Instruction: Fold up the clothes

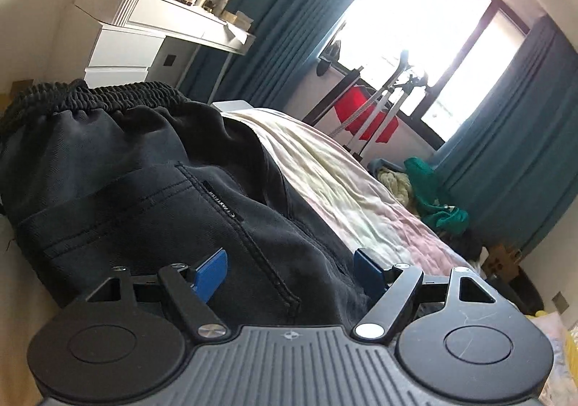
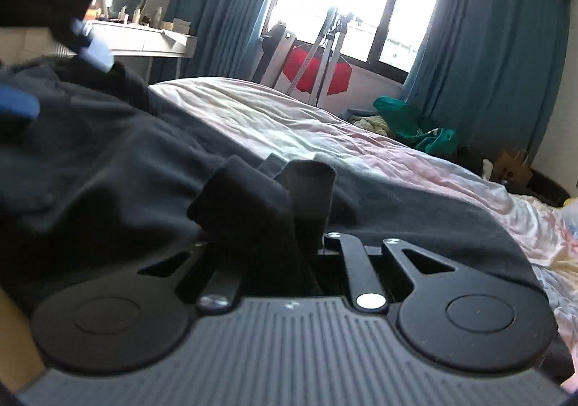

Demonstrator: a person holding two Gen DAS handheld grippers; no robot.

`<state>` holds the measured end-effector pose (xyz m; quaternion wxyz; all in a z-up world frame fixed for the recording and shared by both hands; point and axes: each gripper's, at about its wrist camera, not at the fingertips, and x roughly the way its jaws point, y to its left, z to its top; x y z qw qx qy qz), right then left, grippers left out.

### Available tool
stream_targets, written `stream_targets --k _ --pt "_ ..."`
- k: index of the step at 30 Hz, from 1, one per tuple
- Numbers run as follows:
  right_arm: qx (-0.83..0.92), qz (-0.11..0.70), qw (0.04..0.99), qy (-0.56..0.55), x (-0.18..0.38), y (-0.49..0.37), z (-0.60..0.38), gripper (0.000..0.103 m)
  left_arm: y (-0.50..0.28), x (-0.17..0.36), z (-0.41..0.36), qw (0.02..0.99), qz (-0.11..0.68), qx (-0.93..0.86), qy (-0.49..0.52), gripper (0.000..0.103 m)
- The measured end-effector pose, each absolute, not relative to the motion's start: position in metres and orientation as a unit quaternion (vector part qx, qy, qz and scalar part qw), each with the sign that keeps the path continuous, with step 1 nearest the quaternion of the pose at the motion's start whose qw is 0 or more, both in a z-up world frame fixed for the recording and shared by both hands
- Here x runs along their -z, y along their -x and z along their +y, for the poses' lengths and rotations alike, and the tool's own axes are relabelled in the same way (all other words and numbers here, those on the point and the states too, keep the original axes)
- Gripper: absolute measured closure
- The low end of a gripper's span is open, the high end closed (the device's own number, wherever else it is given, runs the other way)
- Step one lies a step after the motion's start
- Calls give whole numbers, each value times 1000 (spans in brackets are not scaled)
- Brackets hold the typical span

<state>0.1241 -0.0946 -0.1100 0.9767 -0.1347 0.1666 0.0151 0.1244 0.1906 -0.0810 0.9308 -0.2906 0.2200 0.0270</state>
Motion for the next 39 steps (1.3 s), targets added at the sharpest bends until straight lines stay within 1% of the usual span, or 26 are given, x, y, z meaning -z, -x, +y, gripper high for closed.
stream_targets --k 6,8,13,15,16,17,18,19,20,25,29,34,39 --pt "-51 138 985 91 74 -123 -94 91 -126 76 180 938 210 -13 277 25" --pt "-80 142 984 77 76 -116 -88 91 -128 78 178 937 212 -3 276 25" --pt "-93 181 979 14 101 -120 -94 88 -132 84 171 940 233 6 250 25" --pt "-103 186 977 8 98 -120 -95 81 -132 84 169 942 233 12 241 25" --pt "-113 192 975 5 95 -119 -95 69 -131 83 168 944 232 15 236 25" --pt "-127 199 972 0 92 -116 -95 52 -131 82 168 946 228 19 231 25" --pt "-144 207 968 -5 89 -109 -94 44 -130 80 168 947 225 22 226 25" --pt "-161 215 963 -11 86 -103 -94 33 -129 79 167 949 222 26 221 25" --pt "-175 223 959 -14 81 -97 -94 27 -127 78 166 951 221 31 216 25" --pt "-205 259 943 -31 45 -70 -120 27 -119 71 153 962 206 56 172 24" --pt "-158 235 959 -20 25 -61 -170 27 -115 69 132 969 199 88 121 24" --pt "-31 242 969 -30 31 -80 -228 27 -119 82 107 970 220 93 51 24" --pt "26 316 940 -123 60 -101 -265 27 -134 108 94 960 273 62 8 24"
